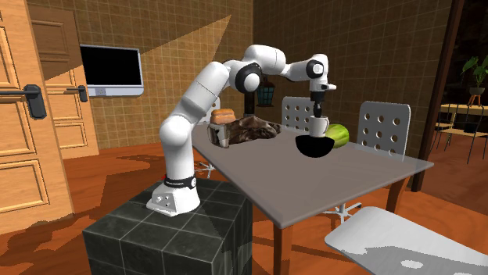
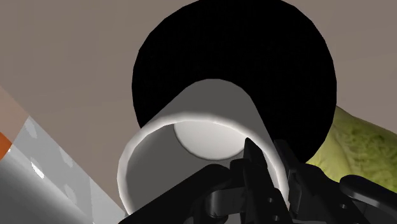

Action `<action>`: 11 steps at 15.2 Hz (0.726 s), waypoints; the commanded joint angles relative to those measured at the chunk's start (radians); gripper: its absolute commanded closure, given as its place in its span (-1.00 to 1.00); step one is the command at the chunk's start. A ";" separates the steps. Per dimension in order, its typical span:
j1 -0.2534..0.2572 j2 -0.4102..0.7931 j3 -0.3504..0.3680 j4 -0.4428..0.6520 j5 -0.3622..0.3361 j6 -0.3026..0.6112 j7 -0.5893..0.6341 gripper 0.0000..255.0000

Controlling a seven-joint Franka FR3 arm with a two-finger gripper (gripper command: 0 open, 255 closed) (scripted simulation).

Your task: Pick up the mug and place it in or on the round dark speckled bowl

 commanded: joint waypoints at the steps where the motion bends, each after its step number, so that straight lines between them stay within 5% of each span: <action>1: -0.006 -0.003 0.000 -0.034 0.000 0.030 0.005 1.00; 10: -0.008 -0.004 0.000 -0.045 -0.001 0.040 0.007 1.00; 11: -0.008 -0.004 0.000 -0.045 -0.001 0.040 0.007 -1.00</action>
